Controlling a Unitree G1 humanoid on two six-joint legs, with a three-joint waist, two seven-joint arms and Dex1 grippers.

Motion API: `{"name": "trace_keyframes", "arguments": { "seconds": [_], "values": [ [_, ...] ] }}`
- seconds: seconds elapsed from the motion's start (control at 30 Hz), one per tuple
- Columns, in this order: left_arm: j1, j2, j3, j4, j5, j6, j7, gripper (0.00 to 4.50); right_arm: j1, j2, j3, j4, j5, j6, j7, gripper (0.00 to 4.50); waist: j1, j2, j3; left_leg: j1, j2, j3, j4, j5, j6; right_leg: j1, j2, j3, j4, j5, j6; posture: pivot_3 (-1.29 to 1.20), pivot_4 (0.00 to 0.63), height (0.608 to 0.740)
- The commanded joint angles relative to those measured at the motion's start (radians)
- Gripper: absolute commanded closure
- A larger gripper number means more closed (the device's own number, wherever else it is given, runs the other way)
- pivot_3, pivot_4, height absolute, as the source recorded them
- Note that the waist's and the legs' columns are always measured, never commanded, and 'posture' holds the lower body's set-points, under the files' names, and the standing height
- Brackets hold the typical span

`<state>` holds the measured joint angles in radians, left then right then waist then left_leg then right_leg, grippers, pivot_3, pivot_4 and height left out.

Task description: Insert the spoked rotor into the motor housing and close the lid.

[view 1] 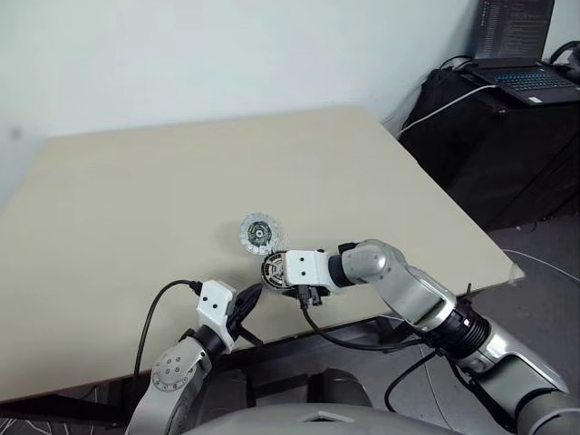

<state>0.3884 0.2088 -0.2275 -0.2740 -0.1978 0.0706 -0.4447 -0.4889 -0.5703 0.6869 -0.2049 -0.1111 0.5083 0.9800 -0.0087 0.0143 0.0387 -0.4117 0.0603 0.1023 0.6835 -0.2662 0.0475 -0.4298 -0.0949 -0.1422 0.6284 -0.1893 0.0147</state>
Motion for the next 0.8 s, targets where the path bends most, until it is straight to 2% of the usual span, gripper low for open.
{"name": "trace_keyframes", "arguments": {
  "seconds": [0.03,0.47,0.57,0.7,0.8],
  "values": [
    [0.001,-0.008,-0.006,-0.018,0.001,-0.023,0.003,4.5,-0.032,0.012,0.002,0.035,-0.023,-0.028,0.026,2.61,0.0,0.0,0.0,0.0,0.0,0.0,0.0,0.0,0.0,0.0,0.0,0.0,0.0,0.0,0.0,0.0,0.0,0.74],
    [0.012,-0.019,-0.005,-0.031,0.001,-0.022,0.015,4.5,-0.04,0.04,0.017,0.193,-0.088,-0.095,0.077,2.61,-0.001,0.0,0.0,0.0,0.001,0.0,0.0,0.0,0.0,0.0,0.001,0.0,0.0,0.0,0.0,0.0,0.0,0.74],
    [0.012,-0.022,-0.006,-0.029,0.001,-0.024,0.016,4.5,-0.04,0.056,0.007,0.22,-0.094,-0.095,0.074,3.18,-0.001,0.0,0.0,0.0,0.001,0.0,0.0,0.0,0.0,0.0,0.001,0.0,0.0,0.0,0.0,0.0,0.0,0.74],
    [0.012,-0.023,-0.004,-0.029,0.0,-0.023,0.017,4.5,-0.038,0.068,-0.003,0.239,-0.103,-0.092,0.069,4.34,-0.002,-0.001,-0.001,0.001,0.001,0.0,0.0,0.0,0.0,0.001,0.001,0.0,0.001,0.0,0.0,0.0,0.0,0.74],
    [0.014,-0.022,-0.001,-0.029,-0.002,-0.022,0.015,4.5,-0.034,0.073,-0.012,0.236,-0.102,-0.089,0.069,4.39,-0.002,0.0,-0.001,0.001,0.001,0.0,0.001,0.0,0.0,0.001,0.001,0.0,0.001,0.0,0.0,0.0,0.0,0.74]
  ]
}}
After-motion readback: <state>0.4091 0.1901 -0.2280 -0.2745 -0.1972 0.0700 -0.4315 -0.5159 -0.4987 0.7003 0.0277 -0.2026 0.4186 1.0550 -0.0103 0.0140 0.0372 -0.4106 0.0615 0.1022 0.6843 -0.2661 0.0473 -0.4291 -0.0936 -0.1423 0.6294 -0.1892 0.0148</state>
